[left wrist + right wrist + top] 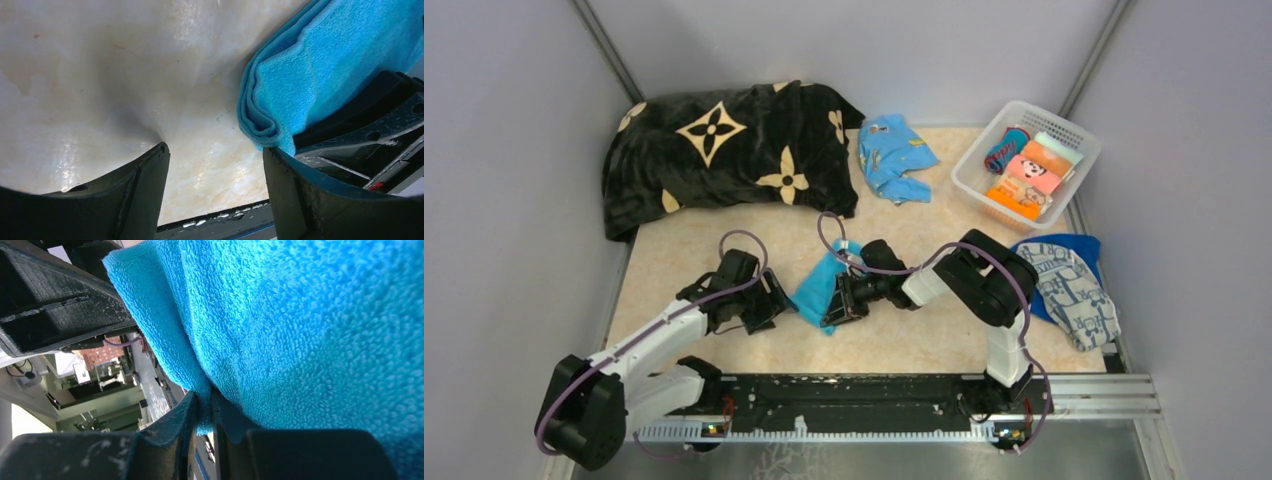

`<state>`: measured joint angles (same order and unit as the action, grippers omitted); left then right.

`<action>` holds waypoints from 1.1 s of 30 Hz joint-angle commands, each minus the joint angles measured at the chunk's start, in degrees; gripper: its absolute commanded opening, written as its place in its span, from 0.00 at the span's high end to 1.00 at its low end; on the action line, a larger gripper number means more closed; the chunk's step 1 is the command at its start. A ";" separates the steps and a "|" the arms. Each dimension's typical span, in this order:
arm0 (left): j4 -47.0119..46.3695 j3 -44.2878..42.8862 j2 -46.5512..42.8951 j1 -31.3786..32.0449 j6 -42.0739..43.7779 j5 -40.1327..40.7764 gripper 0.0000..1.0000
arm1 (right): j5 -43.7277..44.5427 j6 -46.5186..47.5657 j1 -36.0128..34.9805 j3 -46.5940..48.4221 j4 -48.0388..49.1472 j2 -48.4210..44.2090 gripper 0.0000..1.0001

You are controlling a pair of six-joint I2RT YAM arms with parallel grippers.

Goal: Roll the towels
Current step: Roll the towel at the center of the board.

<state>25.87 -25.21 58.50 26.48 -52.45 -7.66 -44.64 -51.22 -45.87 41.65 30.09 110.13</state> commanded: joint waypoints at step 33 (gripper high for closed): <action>-5.83 3.07 11.64 -0.31 -0.96 1.57 0.37 | 32.42 28.51 -10.30 16.44 -40.89 -11.03 0.75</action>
<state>16.88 -25.82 67.02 26.26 -54.41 -10.37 -16.49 -25.50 -55.77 55.00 -8.38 99.22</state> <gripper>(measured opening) 0.640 0.267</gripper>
